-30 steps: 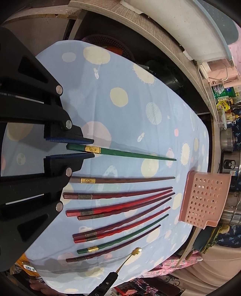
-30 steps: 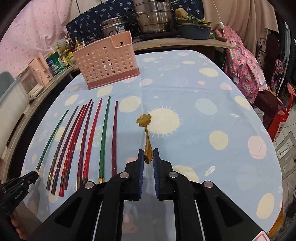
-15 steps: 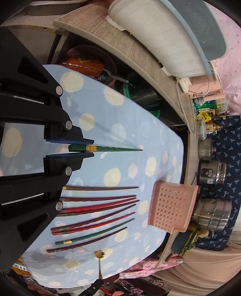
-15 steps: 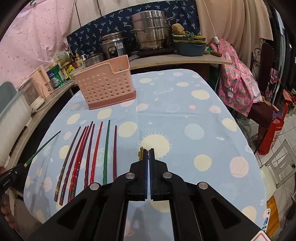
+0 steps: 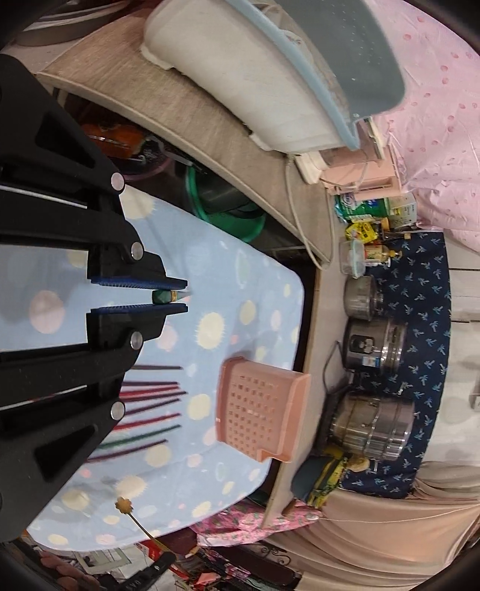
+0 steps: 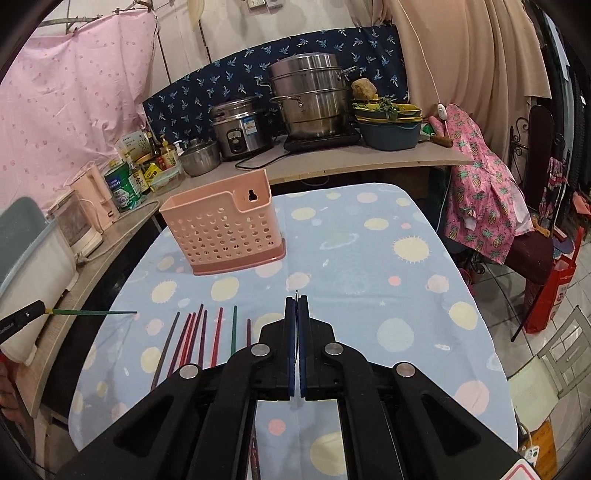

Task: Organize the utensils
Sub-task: 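Lift the green chopstick with the left tool while the right tool carries the spoon to the pink basket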

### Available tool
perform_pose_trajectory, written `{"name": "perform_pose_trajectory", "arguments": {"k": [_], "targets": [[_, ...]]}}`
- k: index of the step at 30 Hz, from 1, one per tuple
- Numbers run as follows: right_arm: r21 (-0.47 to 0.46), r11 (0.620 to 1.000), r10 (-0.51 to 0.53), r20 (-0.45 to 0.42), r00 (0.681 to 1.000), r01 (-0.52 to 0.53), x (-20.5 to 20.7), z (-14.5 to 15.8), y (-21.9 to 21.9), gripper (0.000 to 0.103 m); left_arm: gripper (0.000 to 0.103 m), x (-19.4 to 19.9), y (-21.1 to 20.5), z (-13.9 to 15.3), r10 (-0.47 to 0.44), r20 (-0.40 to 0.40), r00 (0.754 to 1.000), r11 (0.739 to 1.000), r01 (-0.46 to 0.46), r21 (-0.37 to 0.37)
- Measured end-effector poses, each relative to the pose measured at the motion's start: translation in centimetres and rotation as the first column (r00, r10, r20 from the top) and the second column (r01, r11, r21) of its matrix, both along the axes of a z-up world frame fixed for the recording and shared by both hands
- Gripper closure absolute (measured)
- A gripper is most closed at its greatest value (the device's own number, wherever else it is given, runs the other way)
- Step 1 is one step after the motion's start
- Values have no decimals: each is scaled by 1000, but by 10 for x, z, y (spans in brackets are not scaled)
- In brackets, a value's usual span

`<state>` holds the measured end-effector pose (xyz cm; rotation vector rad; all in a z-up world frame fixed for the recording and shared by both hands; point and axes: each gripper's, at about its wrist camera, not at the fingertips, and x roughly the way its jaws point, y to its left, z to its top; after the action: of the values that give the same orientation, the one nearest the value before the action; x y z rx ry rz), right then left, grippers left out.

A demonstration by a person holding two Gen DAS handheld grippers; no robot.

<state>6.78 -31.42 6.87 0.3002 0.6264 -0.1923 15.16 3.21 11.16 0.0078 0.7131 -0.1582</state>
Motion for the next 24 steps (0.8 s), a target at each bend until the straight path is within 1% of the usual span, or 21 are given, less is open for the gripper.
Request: {"name": "perform_pose_trajectory", "arguments": {"k": [4,9,11,15,19,22,24], "targets": [[27,1000,14,33,999,-15,23,15,-8,101,96,27,-11,27,-7,37,999,1000,8,-10],[54,998,32,81,996,-37,62,37,-17,101,96,58,-30,63,-21,81,996,998,26,-56],[53,998,37,105,994,-43,79,46,-19,101,96,68,-40,81,-25,118,993,997,34,-71],[34,998,40,136,990,-45,115,61,-22,101,96,85,-58,125,-26,210,977,993,49,-105],[29,999,40,167,985,-45,150,76,-27,101,96,103,-78,163,-25,297,954,987,71,-145],[37,998,41,174,984,-48,177,81,-32,101,96,118,-93,179,-13,349,937,983,76,-168],[56,997,44,172,984,-54,193,80,-36,101,96,129,-103,181,-12,358,934,981,81,-177]]}}
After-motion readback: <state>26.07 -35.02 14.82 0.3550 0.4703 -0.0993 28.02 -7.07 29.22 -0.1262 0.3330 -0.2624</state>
